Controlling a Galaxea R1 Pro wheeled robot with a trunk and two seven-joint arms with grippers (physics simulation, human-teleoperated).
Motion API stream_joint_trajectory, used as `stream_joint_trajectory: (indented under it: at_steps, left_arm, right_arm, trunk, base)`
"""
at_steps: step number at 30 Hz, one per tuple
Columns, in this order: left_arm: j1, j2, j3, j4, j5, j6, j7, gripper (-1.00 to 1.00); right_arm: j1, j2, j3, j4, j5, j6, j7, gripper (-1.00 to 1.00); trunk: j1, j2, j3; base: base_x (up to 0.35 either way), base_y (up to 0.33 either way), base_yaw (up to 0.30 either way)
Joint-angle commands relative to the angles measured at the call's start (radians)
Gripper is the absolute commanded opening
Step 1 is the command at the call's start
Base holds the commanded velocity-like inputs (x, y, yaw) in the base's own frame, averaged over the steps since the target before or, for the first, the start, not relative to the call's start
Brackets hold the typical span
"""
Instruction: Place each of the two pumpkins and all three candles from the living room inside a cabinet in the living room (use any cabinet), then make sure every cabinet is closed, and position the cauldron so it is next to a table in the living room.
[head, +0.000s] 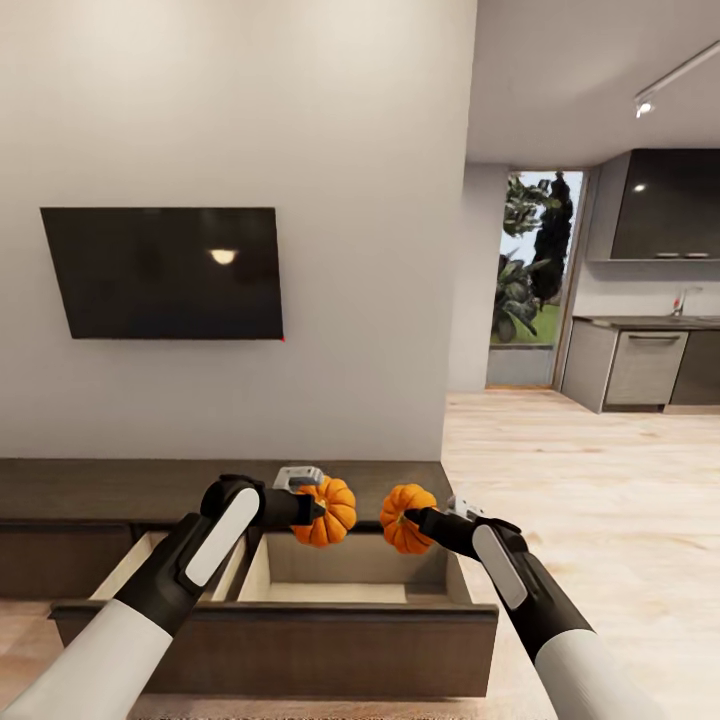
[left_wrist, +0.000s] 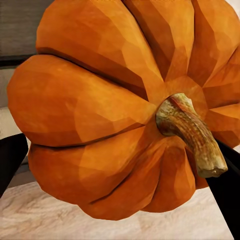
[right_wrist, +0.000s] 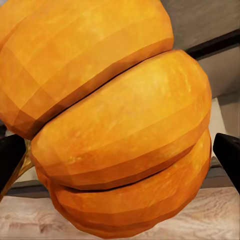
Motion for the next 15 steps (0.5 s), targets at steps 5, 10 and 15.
stream_joint_trajectory:
  at_steps: [5,10,15]
  left_arm:
    - [-0.001,0.001,-0.003,0.0,0.009,0.0,0.014,-1.0]
    - [-0.002,-0.002,-0.003,0.021,0.007,0.0,0.025,-1.0]
    - [-0.004,-0.008,-0.003,0.052,-0.054,0.0,0.041,-1.0]
  right_arm:
    - [-0.001,0.0,0.006,0.0,-0.011,0.002,-0.012,-1.0]
    - [-0.001,0.001,0.007,0.0,-0.01,0.002,-0.013,-1.0]
    - [-0.001,0.001,0.007,0.0,-0.009,0.002,-0.014,-1.0]
  trunk:
    - [0.019,-0.036,-0.017]
    - [0.038,-0.071,-0.033]
    - [0.057,-0.106,-0.048]
  base:
    - [0.0,0.0,0.0]
    - [0.0,0.0,0.0]
    - [0.0,0.0,0.0]
